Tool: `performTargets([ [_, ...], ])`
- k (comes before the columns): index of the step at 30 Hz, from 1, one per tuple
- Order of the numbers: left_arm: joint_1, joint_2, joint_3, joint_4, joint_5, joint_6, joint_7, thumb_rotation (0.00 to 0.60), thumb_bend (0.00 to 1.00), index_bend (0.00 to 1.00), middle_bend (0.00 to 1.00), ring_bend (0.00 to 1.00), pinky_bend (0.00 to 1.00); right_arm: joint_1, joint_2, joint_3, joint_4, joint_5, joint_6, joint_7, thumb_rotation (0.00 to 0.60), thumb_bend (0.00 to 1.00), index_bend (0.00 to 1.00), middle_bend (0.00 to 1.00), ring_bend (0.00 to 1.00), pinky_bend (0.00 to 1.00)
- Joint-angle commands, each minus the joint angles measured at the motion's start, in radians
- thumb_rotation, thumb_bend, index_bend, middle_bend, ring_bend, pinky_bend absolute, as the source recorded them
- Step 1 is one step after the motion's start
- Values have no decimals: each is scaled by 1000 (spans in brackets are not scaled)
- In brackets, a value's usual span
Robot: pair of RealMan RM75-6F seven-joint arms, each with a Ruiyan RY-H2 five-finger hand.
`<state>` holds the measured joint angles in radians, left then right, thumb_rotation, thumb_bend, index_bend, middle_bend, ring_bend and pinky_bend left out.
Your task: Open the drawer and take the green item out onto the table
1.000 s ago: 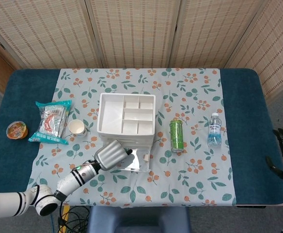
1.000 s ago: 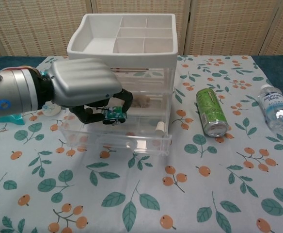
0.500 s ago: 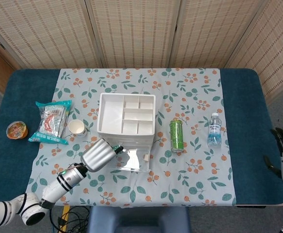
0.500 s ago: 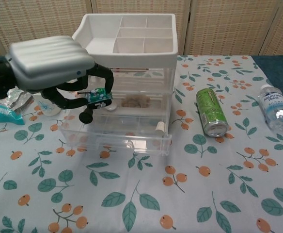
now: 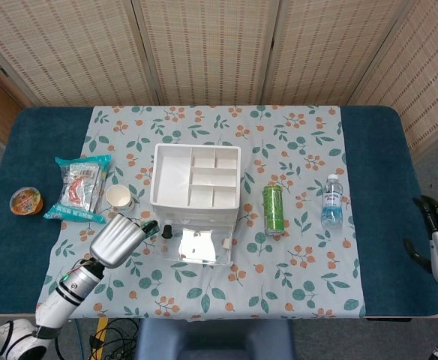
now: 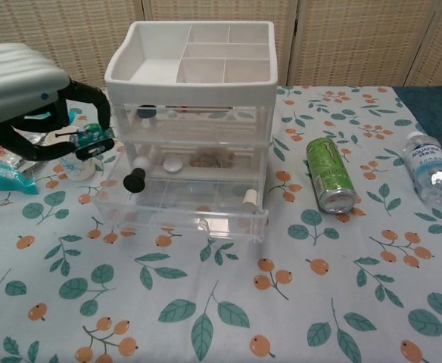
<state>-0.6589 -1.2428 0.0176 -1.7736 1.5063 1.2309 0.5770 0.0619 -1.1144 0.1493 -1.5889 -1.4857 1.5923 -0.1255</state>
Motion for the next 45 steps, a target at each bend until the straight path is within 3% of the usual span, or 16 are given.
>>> performTargets([
  [1, 23, 20, 13, -7, -7, 5, 8, 600, 378, 560, 965, 1000, 1000, 1, 0, 0, 1, -5, 3, 3, 600, 306, 133, 156, 112, 183],
  [8, 61, 36, 29, 6, -34, -17, 20, 600, 378, 560, 965, 1000, 1000, 1, -4, -6, 6, -15, 7, 13, 600, 306, 132, 156, 112, 183],
  [30, 81, -37, 26, 70, -127, -133, 113, 600, 378, 519, 964, 1000, 1000, -8, -3, -10, 17, -13, 16, 27, 600, 307, 133, 156, 112, 183],
  [33, 82, -40, 27, 68, -125, -138, 116, 600, 378, 480, 964, 1000, 1000, -9, -2, -10, 16, -13, 18, 28, 600, 307, 133, 156, 112, 183],
  [38, 89, -36, 24, 51, -131, -137, 118, 600, 378, 313, 960, 1000, 1000, -12, 1, -10, 14, -11, 23, 27, 600, 306, 133, 156, 112, 183],
  [45, 101, -21, 17, 25, -134, -120, 120, 600, 377, 219, 944, 993, 1000, -13, 2, -9, 11, -16, 28, 26, 600, 306, 133, 165, 118, 183],
])
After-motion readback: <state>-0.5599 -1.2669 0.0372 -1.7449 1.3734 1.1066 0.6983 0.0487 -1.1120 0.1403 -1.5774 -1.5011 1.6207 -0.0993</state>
